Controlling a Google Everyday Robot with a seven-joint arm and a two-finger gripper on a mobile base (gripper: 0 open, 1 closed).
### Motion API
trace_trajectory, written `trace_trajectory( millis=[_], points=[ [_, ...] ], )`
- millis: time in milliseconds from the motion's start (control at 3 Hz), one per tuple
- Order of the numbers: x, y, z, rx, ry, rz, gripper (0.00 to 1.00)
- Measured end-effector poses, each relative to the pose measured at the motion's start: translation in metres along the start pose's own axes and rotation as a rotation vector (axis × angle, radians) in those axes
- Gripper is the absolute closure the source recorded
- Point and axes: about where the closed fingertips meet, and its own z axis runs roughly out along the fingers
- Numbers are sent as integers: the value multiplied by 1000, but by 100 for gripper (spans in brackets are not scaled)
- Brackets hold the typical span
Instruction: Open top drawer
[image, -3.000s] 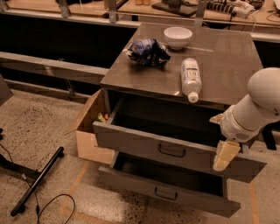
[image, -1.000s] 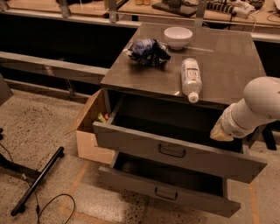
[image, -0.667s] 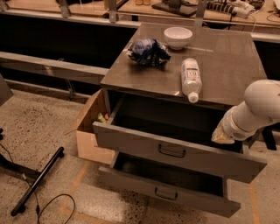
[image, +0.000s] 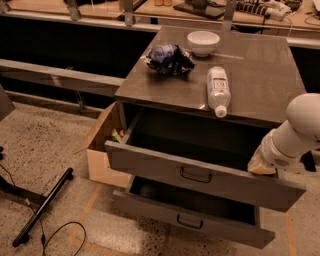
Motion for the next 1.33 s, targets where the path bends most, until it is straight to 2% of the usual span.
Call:
trace_trajectory(
  millis=[667, 1333],
  points=[
    [27, 64, -10, -160, 57, 47, 100],
    [54, 143, -36, -319, 132, 132, 100]
  ],
)
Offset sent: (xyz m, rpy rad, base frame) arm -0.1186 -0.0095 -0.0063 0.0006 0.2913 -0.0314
